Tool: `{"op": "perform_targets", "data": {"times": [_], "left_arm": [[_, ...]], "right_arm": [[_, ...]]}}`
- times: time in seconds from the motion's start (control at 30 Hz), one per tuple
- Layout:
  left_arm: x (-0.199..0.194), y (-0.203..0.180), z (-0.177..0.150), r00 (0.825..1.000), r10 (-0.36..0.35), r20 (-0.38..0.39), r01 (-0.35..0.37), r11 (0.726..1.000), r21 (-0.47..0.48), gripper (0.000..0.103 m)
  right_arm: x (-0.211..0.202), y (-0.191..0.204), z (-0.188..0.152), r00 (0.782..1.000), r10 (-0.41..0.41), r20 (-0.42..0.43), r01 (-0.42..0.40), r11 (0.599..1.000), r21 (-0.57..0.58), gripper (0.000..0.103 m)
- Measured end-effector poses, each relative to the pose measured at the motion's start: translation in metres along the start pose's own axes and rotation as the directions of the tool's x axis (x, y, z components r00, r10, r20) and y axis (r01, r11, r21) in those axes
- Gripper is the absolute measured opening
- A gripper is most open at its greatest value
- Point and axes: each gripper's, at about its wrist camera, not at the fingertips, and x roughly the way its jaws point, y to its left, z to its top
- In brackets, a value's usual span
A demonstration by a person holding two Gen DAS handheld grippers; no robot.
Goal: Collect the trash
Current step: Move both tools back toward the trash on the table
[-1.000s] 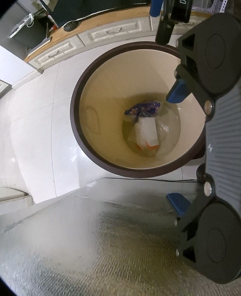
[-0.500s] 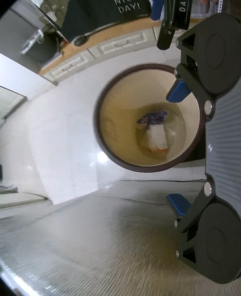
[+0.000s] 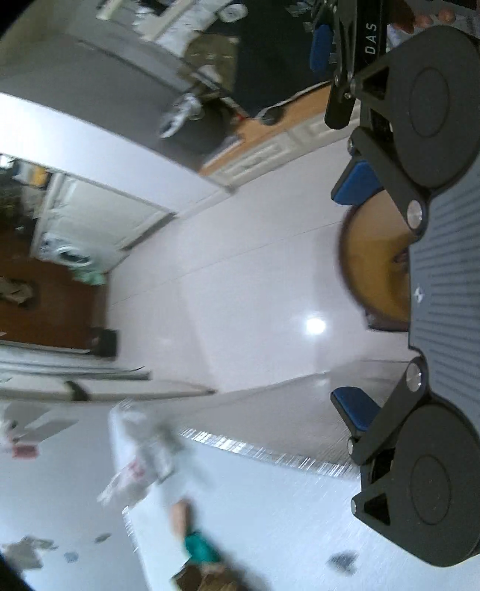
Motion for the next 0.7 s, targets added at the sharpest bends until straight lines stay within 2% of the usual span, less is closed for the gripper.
{"op": "perform_targets", "data": {"times": [0.2, 0.37, 0.57, 0.7], "left_arm": [[-0.034, 0.031, 0.017, 0.989, 0.09, 0.113, -0.084, 0.995, -0.06, 0.103], [-0.057, 0.067, 0.026, 0.966, 0.182, 0.184, -0.16, 0.979, -0.13, 0.103], [-0.073, 0.119, 0.025, 0.932, 0.296, 0.21, -0.246, 0.94, -0.234, 0.103], [-0.074, 0.154, 0.021, 0.924, 0.327, 0.198, -0.263, 0.92, -0.292, 0.103]], "right_arm": [[-0.004, 0.043, 0.037, 0.992, 0.09, 0.089, -0.08, 0.991, -0.104, 0.103], [0.007, 0.085, 0.06, 0.979, 0.163, 0.124, -0.139, 0.972, -0.188, 0.103], [0.021, 0.137, 0.081, 0.958, 0.245, 0.152, -0.203, 0.947, -0.25, 0.103], [0.03, 0.169, 0.09, 0.945, 0.288, 0.153, -0.235, 0.926, -0.295, 0.103]]}}
